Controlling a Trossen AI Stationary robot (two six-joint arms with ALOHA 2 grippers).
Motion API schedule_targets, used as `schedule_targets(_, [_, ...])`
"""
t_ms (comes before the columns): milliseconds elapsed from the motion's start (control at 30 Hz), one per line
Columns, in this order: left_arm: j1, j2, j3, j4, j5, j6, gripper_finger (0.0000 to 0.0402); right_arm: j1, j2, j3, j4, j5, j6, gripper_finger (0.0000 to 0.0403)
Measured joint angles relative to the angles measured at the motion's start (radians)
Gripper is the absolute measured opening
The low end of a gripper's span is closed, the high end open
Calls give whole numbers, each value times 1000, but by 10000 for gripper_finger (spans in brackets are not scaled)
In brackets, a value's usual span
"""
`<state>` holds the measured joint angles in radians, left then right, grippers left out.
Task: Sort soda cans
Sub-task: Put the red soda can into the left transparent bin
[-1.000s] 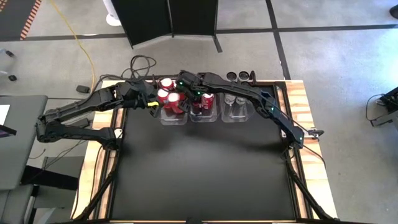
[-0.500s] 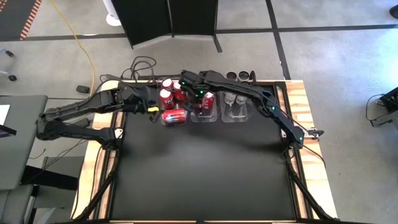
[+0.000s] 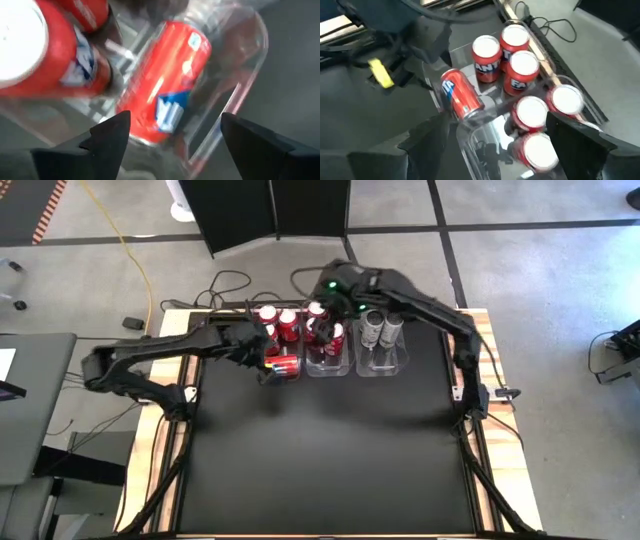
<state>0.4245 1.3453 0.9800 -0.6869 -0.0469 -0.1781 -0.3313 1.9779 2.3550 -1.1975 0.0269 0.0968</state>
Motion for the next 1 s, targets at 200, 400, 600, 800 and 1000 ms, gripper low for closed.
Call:
schedule_targets(200, [12,131,87,-7,-1,147,277,-8,-54,0,-92,0,8,344])
schedule_targets(400, [6,253,166,-24,16,304,259,-8,-77,0,-137,0,19,344])
schedule_targets(600, [3,340,194,-35,13,412,257,-8,-82,0,-156,0,27,344])
schedule_targets(800, [3,371,195,-50,13,469,257,-7,-82,0,-163,0,27,344])
schedule_targets(1000, [8,372,193,-53,20,490,267,-7,-82,0,-158,1,27,344])
